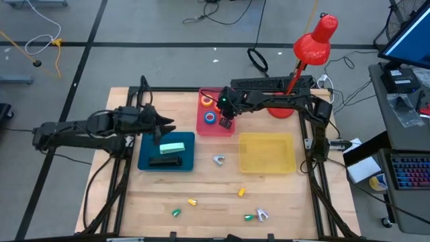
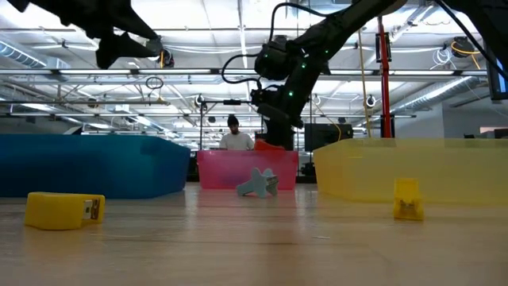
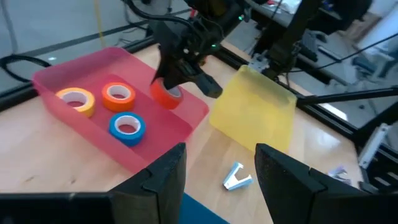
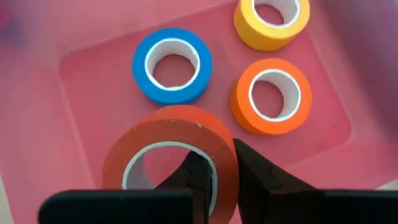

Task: Pick and place Stapler, Stapler remover, tape
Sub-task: Put the red tape into the pink bin

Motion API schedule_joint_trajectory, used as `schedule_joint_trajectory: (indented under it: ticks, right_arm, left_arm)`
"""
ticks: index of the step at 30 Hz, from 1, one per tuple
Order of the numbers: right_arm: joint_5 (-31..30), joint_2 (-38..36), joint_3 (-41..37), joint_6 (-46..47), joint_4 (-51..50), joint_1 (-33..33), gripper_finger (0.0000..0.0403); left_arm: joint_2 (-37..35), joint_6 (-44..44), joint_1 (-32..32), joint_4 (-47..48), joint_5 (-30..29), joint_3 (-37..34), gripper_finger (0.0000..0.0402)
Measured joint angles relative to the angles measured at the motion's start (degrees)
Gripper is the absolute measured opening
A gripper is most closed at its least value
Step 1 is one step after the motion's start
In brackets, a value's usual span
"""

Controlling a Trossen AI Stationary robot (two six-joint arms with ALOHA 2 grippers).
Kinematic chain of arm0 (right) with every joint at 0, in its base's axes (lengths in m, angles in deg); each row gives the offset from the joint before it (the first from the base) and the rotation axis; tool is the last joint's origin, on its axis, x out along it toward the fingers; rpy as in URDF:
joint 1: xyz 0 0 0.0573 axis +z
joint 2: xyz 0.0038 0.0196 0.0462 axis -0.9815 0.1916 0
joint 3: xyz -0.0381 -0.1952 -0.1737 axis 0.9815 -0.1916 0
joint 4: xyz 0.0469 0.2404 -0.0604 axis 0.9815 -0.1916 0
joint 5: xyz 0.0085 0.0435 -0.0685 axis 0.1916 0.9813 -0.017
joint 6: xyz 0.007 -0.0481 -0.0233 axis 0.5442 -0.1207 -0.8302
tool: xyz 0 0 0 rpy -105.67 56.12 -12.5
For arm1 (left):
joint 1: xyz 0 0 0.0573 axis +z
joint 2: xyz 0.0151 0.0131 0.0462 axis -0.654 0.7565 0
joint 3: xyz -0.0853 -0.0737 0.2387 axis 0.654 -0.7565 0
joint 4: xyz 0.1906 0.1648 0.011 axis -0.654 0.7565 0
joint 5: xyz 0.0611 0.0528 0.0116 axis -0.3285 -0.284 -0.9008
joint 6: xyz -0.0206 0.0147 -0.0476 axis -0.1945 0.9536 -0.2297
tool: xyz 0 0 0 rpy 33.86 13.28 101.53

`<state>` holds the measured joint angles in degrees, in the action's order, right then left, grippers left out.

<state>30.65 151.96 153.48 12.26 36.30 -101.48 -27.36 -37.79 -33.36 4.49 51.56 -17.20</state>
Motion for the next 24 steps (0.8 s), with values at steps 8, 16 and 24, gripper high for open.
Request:
schedule_joint_trajectory:
  ticks: [8, 16, 24]
  right_arm:
    - [-1.02, 1.79, -0.13, -1.87, 1.50, 0.06, 0.0033]
    - [-1.17, 3.33, -0.19, -2.97, 1.62, 0.52, 0.0033]
    - [-1.23, 3.18, -0.09, -4.34, 2.18, 0.50, 0.0033]
  left_arm:
    - [0.07, 3.06, 8.85, -3.89, 10.47, -3.27, 0.0189]
    - [0.12, 4.17, 12.55, -4.29, 13.39, -4.44, 0.0189]
    - [0.11, 5.91, 13.15, -4.10, 12.53, -4.44, 0.0189]
